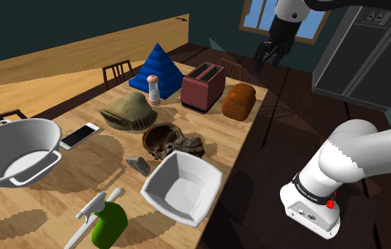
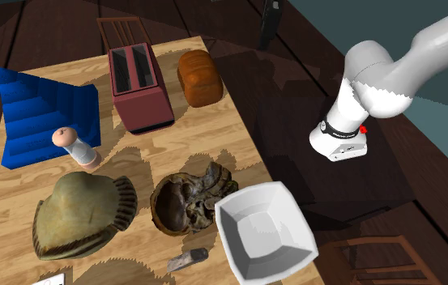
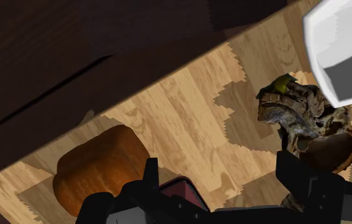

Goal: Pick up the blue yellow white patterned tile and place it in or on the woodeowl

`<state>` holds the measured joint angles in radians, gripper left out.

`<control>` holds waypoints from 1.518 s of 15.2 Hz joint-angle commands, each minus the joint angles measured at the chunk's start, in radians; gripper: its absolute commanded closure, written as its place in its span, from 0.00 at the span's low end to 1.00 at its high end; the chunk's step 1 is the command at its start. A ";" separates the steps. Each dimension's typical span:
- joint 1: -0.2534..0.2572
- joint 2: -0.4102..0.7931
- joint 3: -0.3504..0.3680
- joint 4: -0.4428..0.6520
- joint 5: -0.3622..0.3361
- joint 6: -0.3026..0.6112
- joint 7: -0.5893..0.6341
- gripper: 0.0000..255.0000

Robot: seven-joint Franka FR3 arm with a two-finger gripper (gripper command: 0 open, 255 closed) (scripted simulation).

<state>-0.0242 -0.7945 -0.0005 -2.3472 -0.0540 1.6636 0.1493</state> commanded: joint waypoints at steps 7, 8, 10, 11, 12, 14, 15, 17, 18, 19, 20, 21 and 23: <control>0.051 0.135 0.064 -0.016 0.048 0.131 0.034 0.00; 0.059 0.160 0.075 -0.015 0.055 0.152 0.039 0.00; 0.075 0.212 0.097 -0.011 0.068 0.194 0.049 0.00; 0.082 0.239 0.108 -0.007 0.074 0.214 0.054 0.00; 0.090 0.266 0.118 -0.002 0.079 0.234 0.059 0.00; 0.104 0.323 0.140 0.010 0.088 0.273 0.069 0.00; 0.111 0.352 0.151 0.018 0.091 0.292 0.075 0.00; 0.124 0.411 0.172 0.036 0.097 0.328 0.085 0.00; 0.130 0.441 0.183 0.046 0.098 0.345 0.090 0.00; 0.137 0.472 0.194 0.058 0.099 0.362 0.096 0.00; 0.143 0.503 0.204 0.070 0.099 0.378 0.102 0.00; 0.149 0.534 0.215 0.084 0.099 0.393 0.108 0.00; 0.161 0.597 0.236 0.113 0.095 0.422 0.120 0.00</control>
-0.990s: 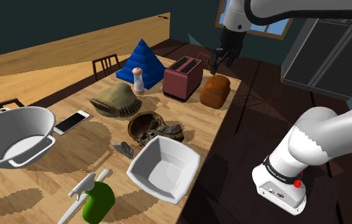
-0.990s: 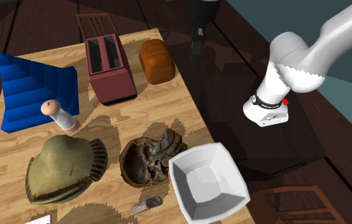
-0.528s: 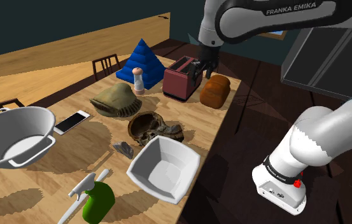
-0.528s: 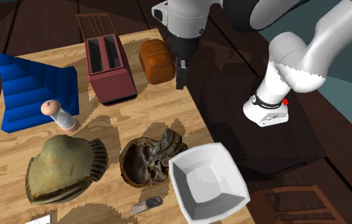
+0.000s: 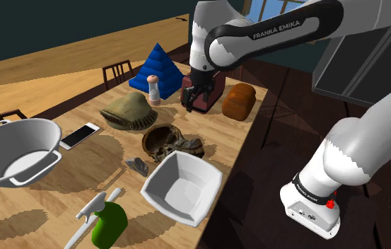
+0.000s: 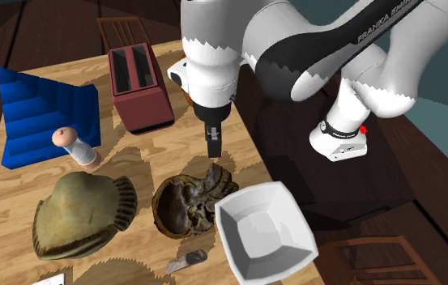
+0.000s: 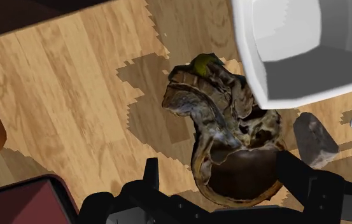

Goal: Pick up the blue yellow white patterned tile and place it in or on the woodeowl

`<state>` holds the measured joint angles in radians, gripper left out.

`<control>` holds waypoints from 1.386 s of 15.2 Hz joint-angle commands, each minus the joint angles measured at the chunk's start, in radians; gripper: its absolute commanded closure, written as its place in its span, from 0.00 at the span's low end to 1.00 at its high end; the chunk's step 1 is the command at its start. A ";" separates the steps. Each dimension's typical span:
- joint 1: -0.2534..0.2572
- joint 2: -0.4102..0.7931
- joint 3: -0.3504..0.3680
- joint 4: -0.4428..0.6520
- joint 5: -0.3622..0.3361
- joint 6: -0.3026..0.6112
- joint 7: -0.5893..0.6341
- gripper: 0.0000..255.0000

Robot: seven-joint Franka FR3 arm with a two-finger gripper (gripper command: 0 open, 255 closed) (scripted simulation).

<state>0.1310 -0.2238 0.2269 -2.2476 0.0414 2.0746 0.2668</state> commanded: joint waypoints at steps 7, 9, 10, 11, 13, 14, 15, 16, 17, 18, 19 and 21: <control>0.052 0.257 0.072 0.144 -0.040 0.088 0.055 0.00; 0.069 0.324 0.085 0.190 -0.058 0.103 0.071 0.00; 0.078 0.358 0.091 0.214 -0.068 0.109 0.079 0.00; 0.088 0.392 0.096 0.239 -0.078 0.114 0.086 0.00; 0.109 0.460 0.105 0.292 -0.098 0.122 0.101 0.00; 0.120 0.494 0.109 0.320 -0.109 0.124 0.109 0.00; 0.132 0.529 0.112 0.349 -0.119 0.126 0.115 0.00; 0.145 0.563 0.114 0.379 -0.129 0.126 0.121 0.00; 0.158 0.597 0.116 0.410 -0.139 0.126 0.127 0.00; 0.172 0.632 0.117 0.442 -0.149 0.125 0.132 0.00; 0.186 0.667 0.119 0.475 -0.159 0.123 0.136 0.00; 0.215 0.736 0.120 0.545 -0.176 0.116 0.144 0.00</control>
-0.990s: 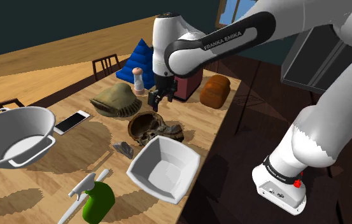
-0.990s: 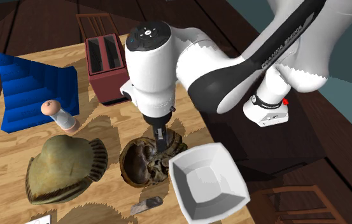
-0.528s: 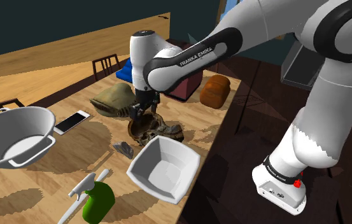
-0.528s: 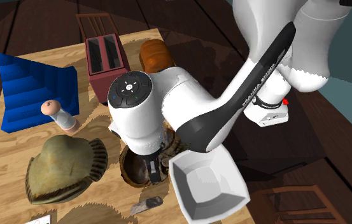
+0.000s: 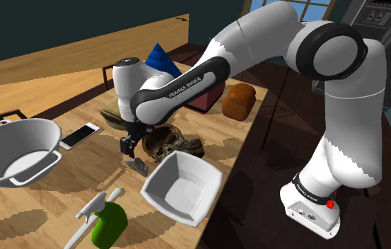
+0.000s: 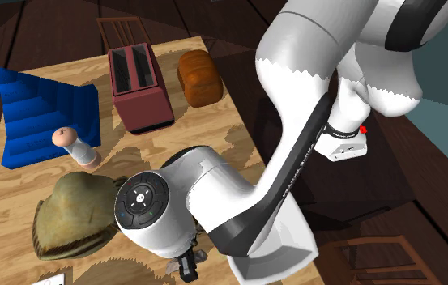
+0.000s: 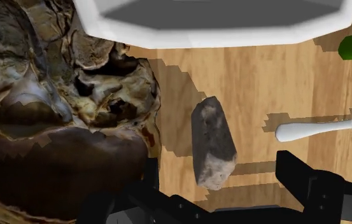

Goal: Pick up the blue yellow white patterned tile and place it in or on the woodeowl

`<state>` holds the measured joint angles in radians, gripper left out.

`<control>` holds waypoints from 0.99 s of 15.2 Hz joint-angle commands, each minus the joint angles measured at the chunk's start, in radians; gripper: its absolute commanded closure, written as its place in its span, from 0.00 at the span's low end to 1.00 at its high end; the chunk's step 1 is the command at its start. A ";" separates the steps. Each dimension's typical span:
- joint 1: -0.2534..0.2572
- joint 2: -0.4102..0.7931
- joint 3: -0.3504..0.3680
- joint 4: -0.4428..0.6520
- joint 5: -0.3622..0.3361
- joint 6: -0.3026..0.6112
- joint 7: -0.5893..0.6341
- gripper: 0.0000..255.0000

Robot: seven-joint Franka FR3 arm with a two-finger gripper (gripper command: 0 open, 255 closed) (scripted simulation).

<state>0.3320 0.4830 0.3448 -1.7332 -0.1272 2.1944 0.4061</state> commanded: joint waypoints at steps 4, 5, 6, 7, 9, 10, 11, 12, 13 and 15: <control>0.022 0.058 -0.003 0.028 -0.017 0.025 0.010 0.00; 0.024 0.066 -0.005 0.026 -0.020 0.035 0.011 0.00; 0.025 0.073 -0.007 0.023 -0.023 0.045 0.013 0.00; 0.027 0.081 -0.009 0.021 -0.026 0.054 0.015 0.00; 0.030 0.093 -0.012 0.018 -0.030 0.070 0.017 0.00; 0.030 0.094 -0.012 0.018 -0.030 0.070 0.017 0.00; 0.030 0.094 -0.012 0.018 -0.030 0.070 0.017 0.00; 0.030 0.094 -0.012 0.018 -0.030 0.070 0.017 0.00; 0.030 0.094 -0.012 0.018 -0.030 0.070 0.017 0.00; 0.030 0.094 -0.012 0.018 -0.030 0.070 0.017 0.00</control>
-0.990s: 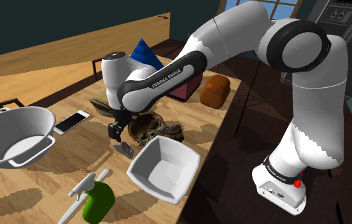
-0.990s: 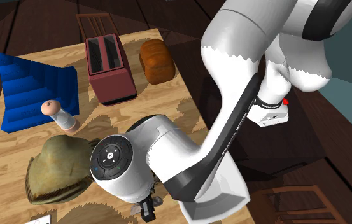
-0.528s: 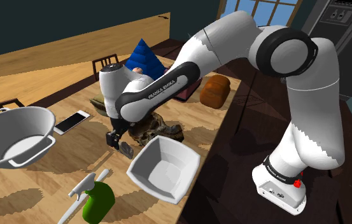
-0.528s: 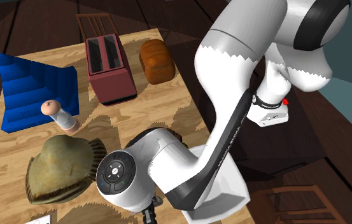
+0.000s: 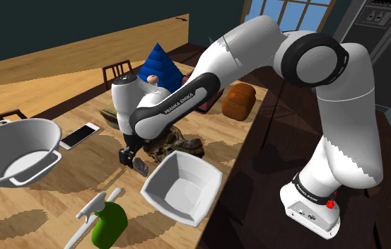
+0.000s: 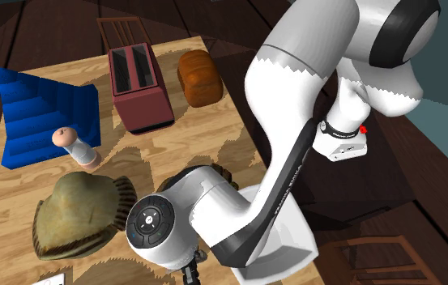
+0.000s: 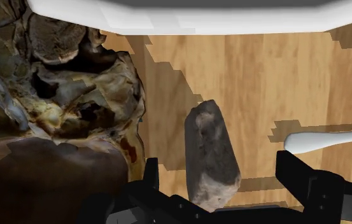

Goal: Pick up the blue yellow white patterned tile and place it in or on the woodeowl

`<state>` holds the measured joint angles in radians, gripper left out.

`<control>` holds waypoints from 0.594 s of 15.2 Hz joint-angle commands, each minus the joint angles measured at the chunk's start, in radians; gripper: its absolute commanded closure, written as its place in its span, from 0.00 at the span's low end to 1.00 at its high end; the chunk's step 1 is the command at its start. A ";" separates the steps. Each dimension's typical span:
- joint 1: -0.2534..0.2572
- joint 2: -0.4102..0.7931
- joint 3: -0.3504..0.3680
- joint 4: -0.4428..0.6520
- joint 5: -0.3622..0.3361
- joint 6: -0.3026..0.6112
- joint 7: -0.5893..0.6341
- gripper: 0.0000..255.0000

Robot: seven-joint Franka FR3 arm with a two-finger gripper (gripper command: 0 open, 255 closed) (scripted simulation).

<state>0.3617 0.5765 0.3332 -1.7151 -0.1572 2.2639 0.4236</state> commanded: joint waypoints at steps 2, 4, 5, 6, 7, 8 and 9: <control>0.000 0.000 0.000 0.000 0.000 0.000 0.000 1.00; 0.000 0.000 0.000 0.000 0.000 0.000 0.000 1.00; 0.000 0.000 0.000 0.000 0.000 0.000 0.000 1.00; 0.000 0.000 0.000 0.000 0.000 0.000 0.000 1.00; 0.000 0.000 0.000 0.000 0.000 0.000 0.000 1.00; 0.000 0.000 0.000 0.000 0.000 0.000 0.000 1.00; 0.000 0.000 0.000 0.000 0.000 0.000 0.000 1.00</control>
<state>0.3611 0.5756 0.3326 -1.7152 -0.1574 2.2634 0.4237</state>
